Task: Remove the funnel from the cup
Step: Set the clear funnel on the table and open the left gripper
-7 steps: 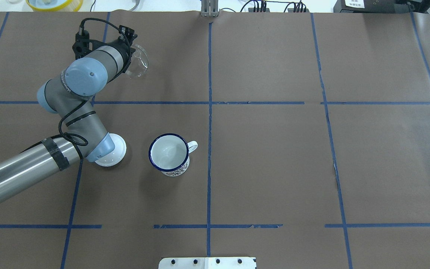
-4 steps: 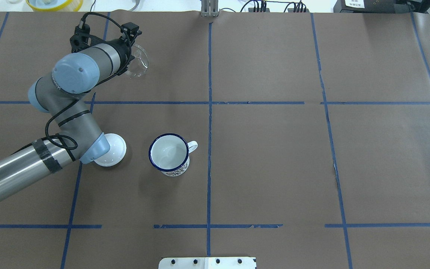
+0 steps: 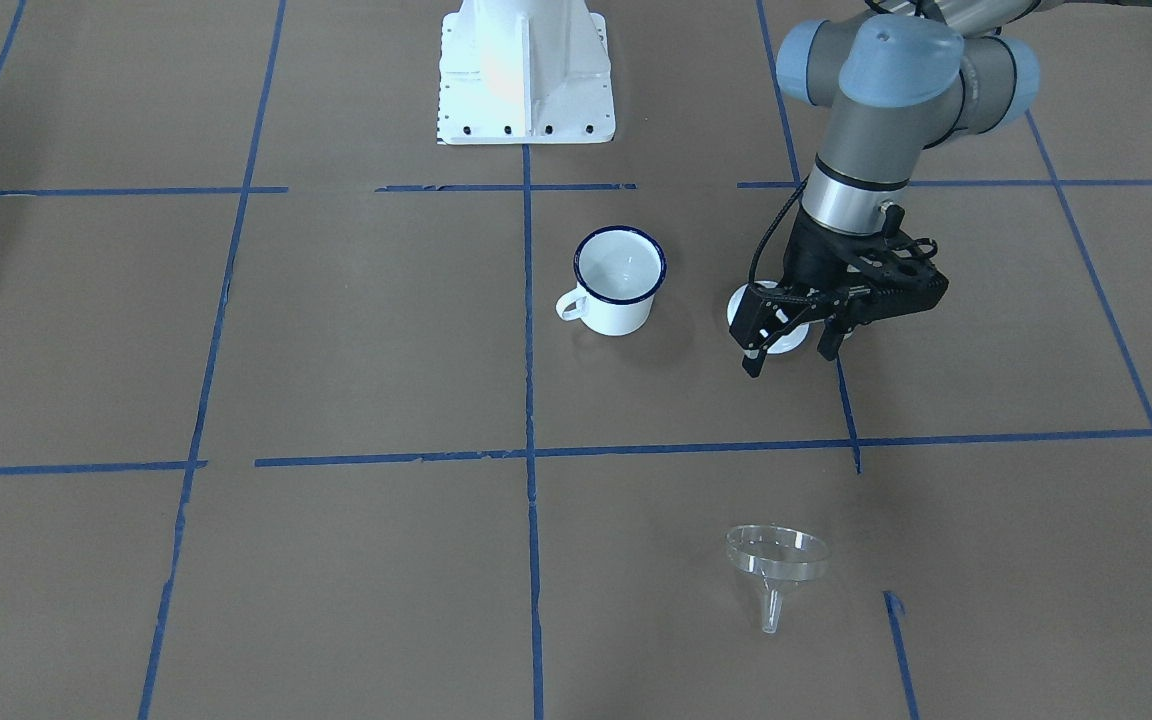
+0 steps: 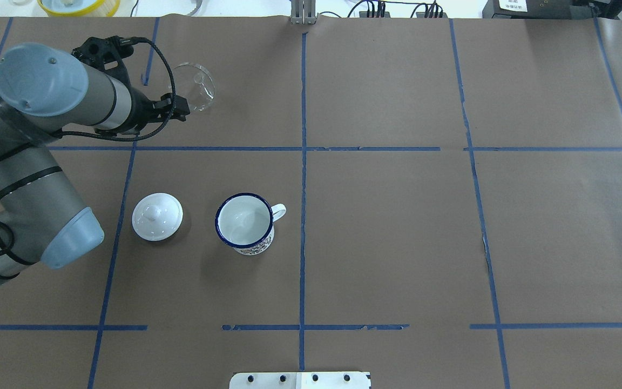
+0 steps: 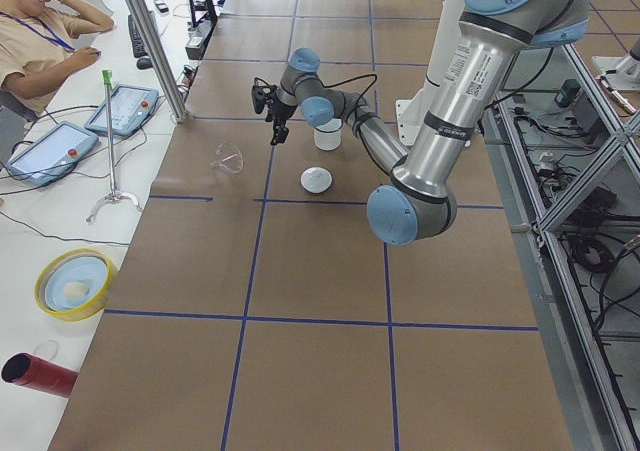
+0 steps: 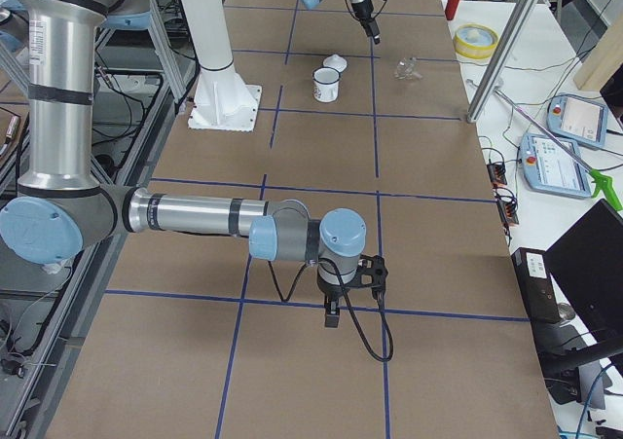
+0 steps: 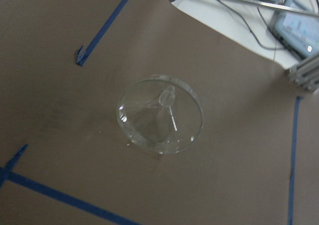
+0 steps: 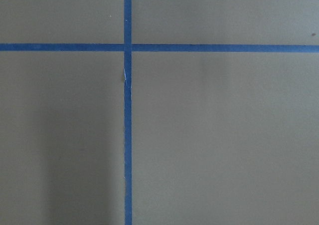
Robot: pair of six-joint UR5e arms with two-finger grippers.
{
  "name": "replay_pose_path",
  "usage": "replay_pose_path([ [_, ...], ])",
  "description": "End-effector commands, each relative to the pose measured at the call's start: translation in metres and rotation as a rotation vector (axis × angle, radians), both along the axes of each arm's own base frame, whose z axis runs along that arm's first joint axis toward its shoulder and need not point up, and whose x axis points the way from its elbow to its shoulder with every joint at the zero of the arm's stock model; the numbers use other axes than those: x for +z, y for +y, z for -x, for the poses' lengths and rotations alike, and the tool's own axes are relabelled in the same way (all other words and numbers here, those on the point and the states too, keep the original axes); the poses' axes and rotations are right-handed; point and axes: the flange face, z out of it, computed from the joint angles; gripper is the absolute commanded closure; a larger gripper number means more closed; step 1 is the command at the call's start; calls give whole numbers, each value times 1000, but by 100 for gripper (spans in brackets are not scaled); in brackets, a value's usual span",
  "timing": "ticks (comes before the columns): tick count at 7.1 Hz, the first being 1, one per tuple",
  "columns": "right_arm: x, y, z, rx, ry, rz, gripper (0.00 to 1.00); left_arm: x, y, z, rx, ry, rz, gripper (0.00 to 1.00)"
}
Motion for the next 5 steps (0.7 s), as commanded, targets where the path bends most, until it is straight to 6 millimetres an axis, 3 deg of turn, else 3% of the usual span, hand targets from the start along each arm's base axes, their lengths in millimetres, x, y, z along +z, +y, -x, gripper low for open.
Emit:
replay_pose_path([
  [1,0,0,0,0,0,0,0,14,16,6,175,-118,8,0],
  [4,0,0,0,0,0,0,0,50,36,-25,267,-88,50,0],
  [5,0,0,0,0,0,0,0,69,49,-29,283,-65,30,0],
])
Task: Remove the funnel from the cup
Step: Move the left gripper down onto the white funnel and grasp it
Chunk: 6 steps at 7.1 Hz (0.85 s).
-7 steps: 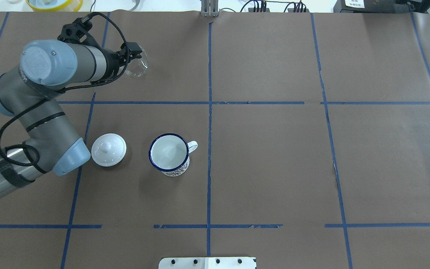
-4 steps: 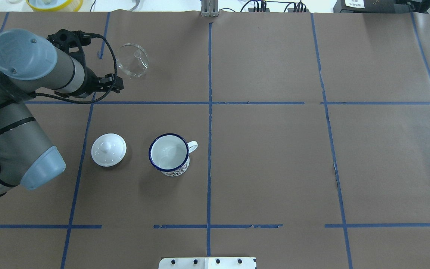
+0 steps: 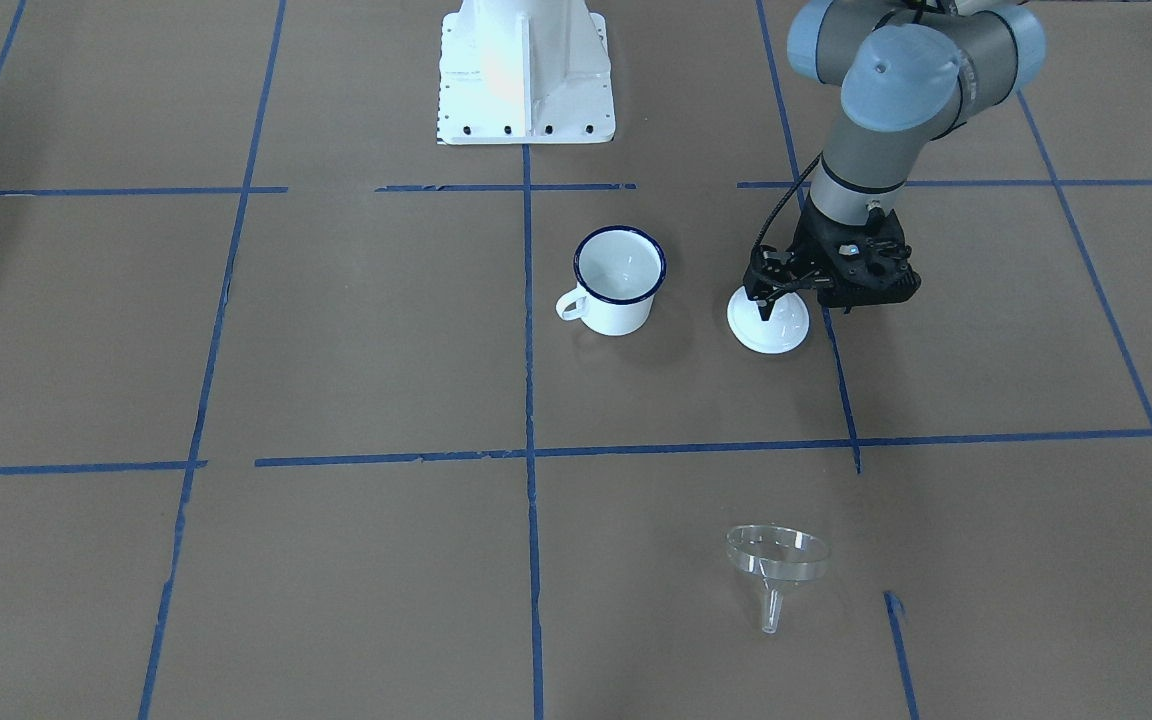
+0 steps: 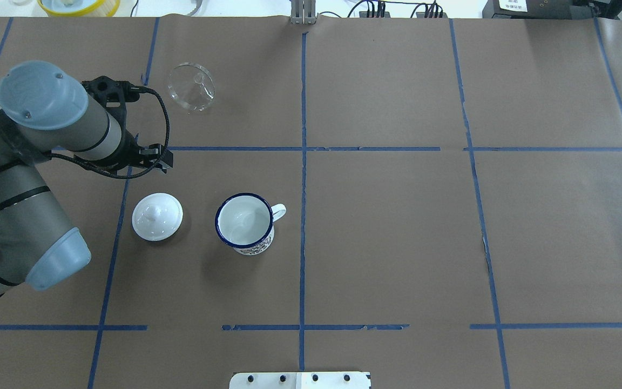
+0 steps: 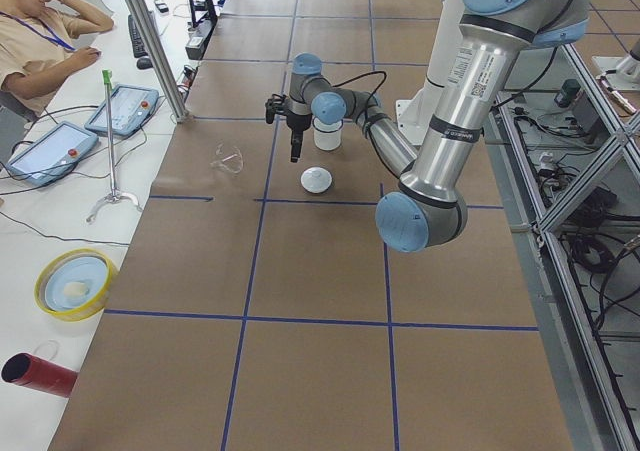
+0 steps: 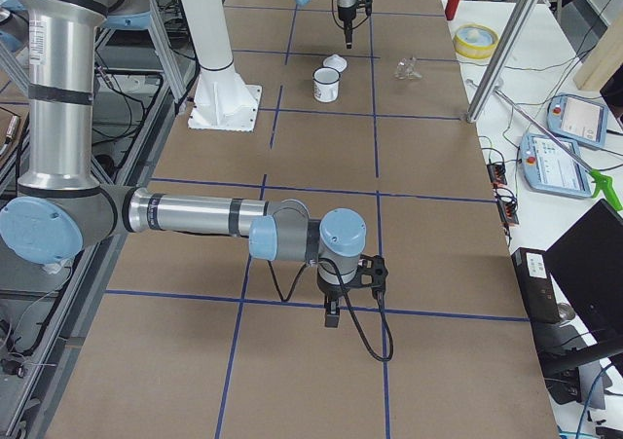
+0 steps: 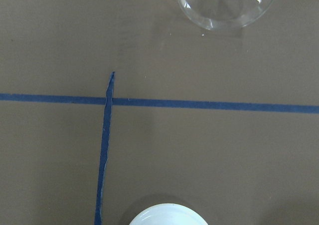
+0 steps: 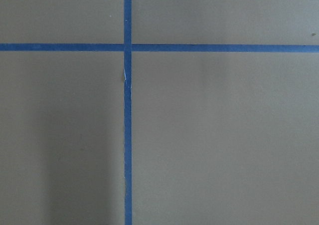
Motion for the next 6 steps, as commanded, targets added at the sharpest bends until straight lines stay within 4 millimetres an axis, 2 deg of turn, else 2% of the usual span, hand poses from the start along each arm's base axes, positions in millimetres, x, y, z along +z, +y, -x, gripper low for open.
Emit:
replay_pose_path([
  [1,0,0,0,0,0,0,0,37,17,-9,28,35,-18,0],
  [2,0,0,0,0,0,0,0,45,20,-17,20,30,7,0],
  [4,0,0,0,0,0,0,0,43,30,-30,15,55,27,0],
  [6,0,0,0,0,0,0,0,50,33,-41,15,67,35,0],
])
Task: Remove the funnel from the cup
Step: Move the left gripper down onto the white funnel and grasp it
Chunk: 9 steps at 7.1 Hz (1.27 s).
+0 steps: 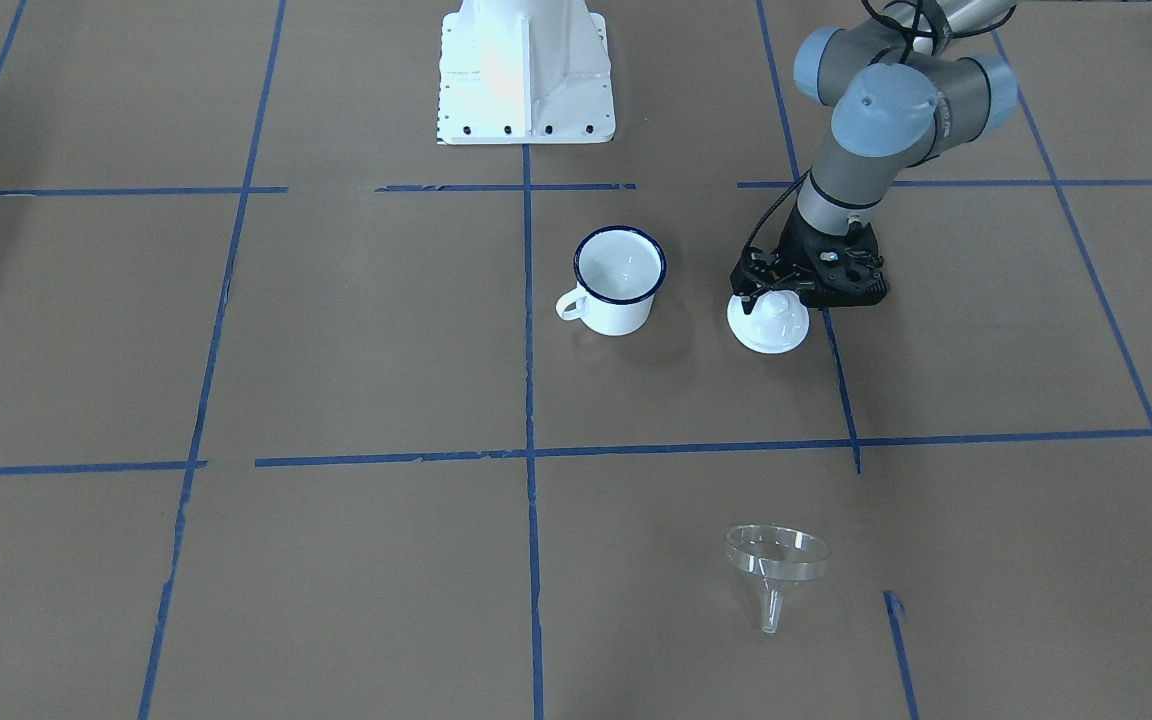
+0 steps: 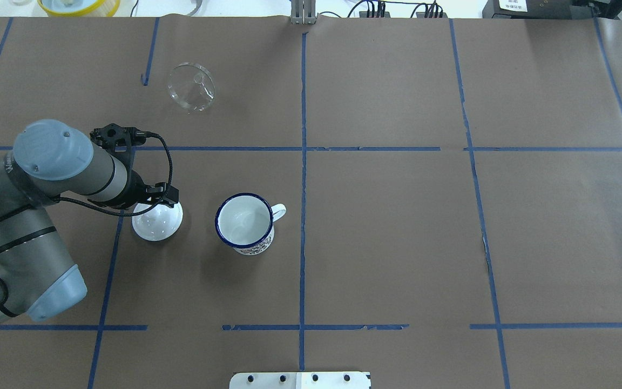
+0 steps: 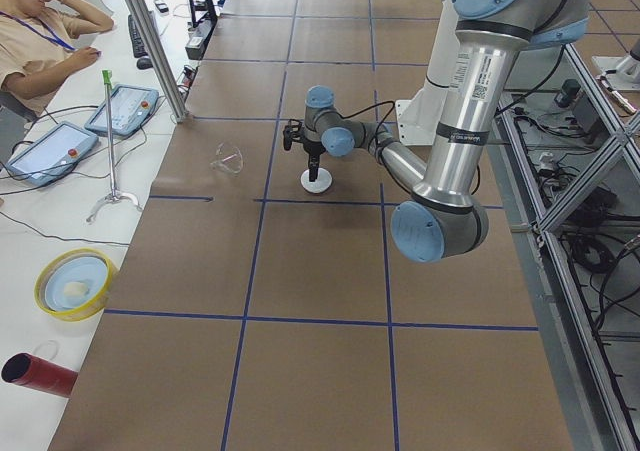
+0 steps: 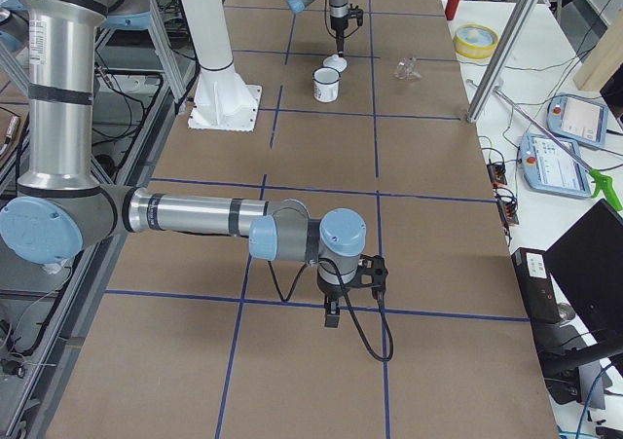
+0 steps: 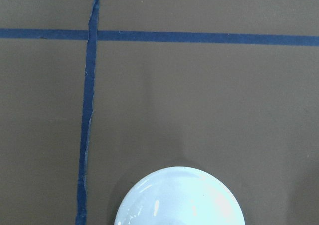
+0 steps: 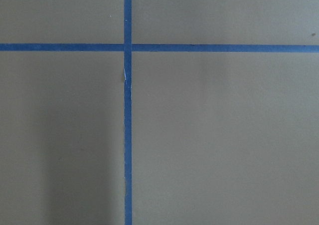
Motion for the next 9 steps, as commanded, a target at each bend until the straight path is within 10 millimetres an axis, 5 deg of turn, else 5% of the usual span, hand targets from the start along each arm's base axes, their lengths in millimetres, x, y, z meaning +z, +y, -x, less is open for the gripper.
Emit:
replay_pose_path([
  [1,0,0,0,0,0,0,0,4,3,-7,4,1,8,6],
  [3,0,0,0,0,0,0,0,1,3,-7,4,5,5,28],
  [5,0,0,0,0,0,0,0,2,3,-7,3,0,10,32],
  [6,0,0,0,0,0,0,0,2,3,-7,3,-1,11,46],
  [7,0,0,0,0,0,0,0,1,3,-6,2,-1,10,81],
  [8,0,0,0,0,0,0,0,1,3,-4,-1,0,10,100],
  [9,0,0,0,0,0,0,0,-2,4,-2,-4,2,8,100],
])
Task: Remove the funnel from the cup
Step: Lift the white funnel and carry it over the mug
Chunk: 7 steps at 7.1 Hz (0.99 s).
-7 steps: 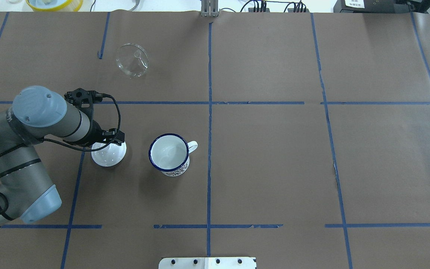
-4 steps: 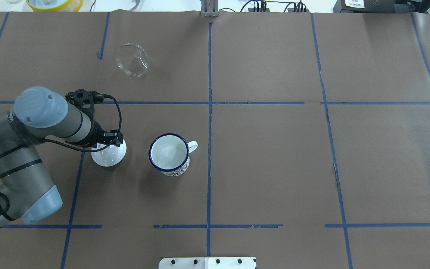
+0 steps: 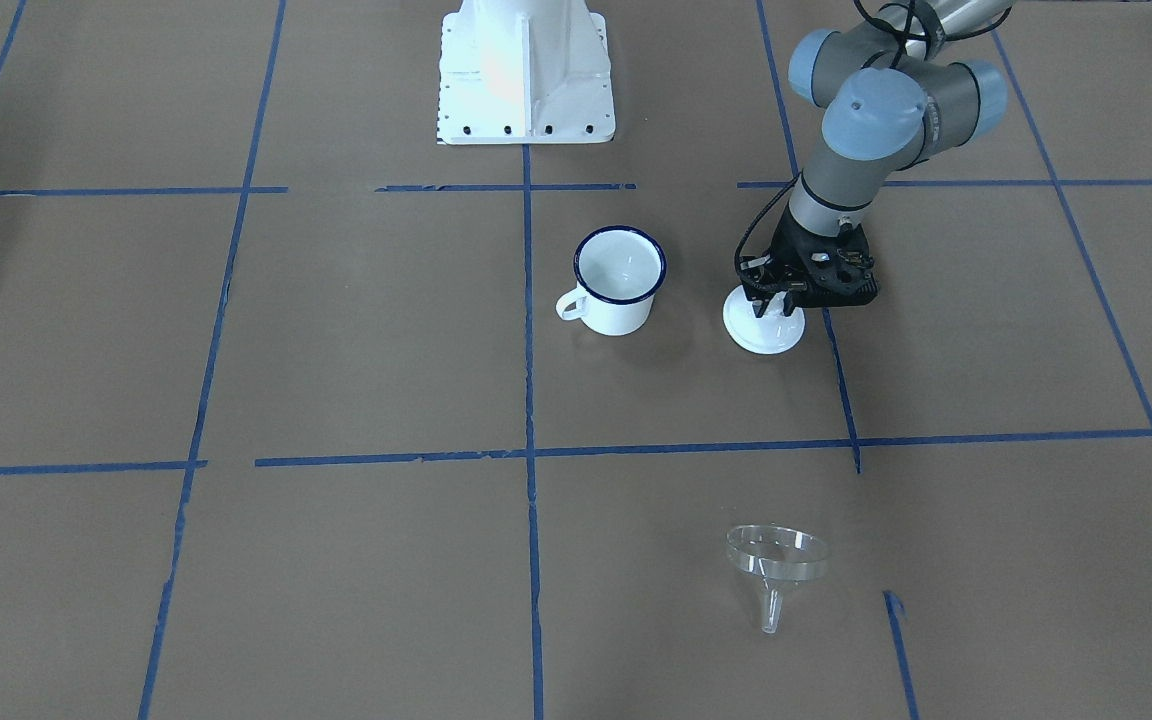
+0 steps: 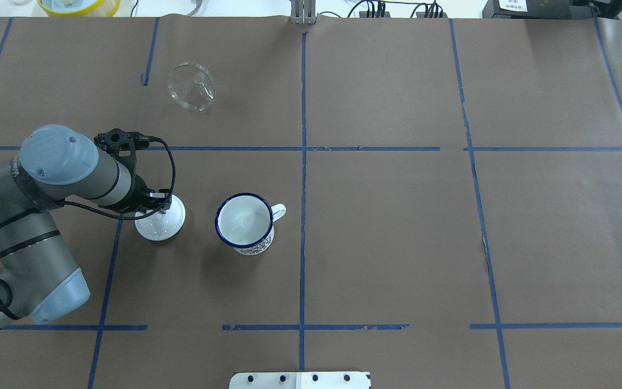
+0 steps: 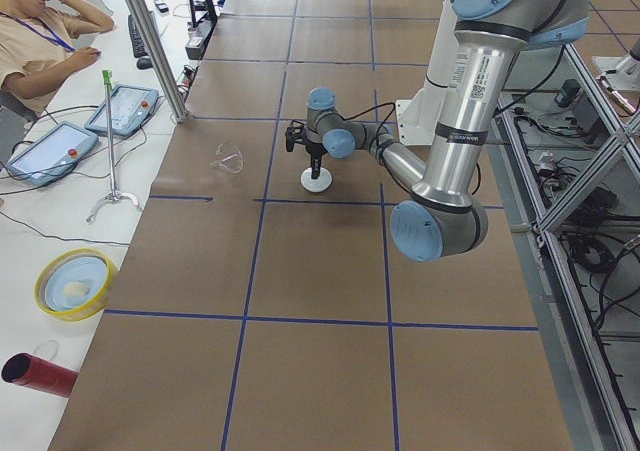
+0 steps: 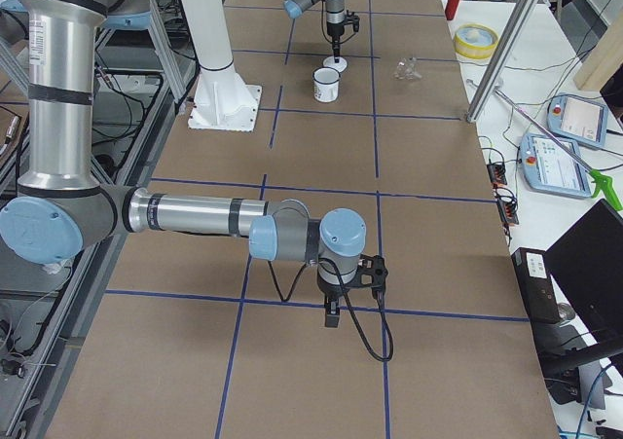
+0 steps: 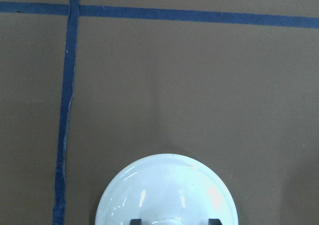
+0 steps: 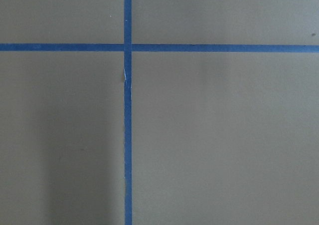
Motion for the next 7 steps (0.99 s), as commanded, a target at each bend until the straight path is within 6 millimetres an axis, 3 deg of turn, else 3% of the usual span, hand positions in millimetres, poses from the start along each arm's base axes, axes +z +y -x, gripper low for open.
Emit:
replay_pose_path([
  [1,0,0,0,0,0,0,0,-12,1,9,-10,8,-6,100],
  [2,0,0,0,0,0,0,0,-43,7,22,-12,-17,12,100],
  [3,0,0,0,0,0,0,0,-91,16,37,-15,-18,22,100],
  [4,0,0,0,0,0,0,0,-142,21,35,-22,6,98,100],
  [5,0,0,0,0,0,0,0,-194,18,25,-91,34,171,100],
  [7,0,0,0,0,0,0,0,-248,-2,-23,-189,59,298,100],
])
